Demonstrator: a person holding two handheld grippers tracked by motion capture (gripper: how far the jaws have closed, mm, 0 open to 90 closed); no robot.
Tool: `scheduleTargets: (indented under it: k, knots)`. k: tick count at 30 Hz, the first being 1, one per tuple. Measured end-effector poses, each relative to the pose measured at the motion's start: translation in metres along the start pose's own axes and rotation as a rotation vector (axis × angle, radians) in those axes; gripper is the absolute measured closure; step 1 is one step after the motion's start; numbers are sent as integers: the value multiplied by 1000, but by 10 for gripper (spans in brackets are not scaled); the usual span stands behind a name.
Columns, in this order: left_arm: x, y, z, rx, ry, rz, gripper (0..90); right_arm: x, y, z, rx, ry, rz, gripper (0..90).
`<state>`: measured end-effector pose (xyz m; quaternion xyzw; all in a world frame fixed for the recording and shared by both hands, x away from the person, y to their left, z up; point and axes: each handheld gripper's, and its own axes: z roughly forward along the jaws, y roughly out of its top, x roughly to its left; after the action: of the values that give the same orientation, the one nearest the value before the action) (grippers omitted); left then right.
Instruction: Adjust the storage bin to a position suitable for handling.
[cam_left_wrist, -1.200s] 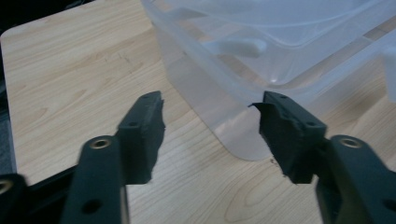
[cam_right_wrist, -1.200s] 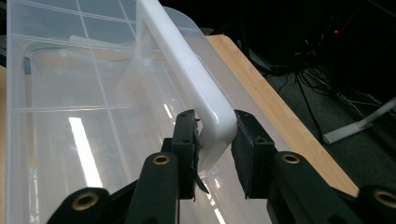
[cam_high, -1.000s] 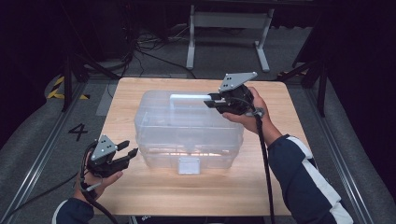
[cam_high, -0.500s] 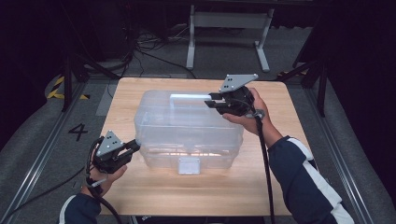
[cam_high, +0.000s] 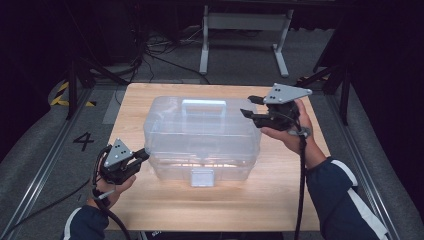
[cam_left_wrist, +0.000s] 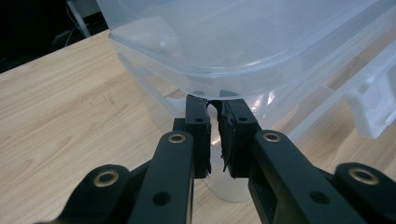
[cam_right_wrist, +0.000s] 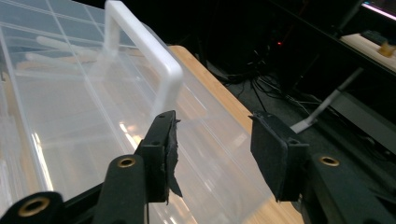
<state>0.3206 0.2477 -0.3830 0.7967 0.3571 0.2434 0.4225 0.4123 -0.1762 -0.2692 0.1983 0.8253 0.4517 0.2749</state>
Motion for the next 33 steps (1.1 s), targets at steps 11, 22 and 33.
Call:
scheduleTargets:
  k: [11,22,33]
  knots:
    - [2,6,0,-15,0,-3,816,-25,-56,-42,18,-95,99,473]
    - [4,16,0,-41,2,2,815,-11,-106,-31,40,-61,114,456]
    - [5,20,-1,-48,3,6,803,6,-128,-14,-6,-24,101,450]
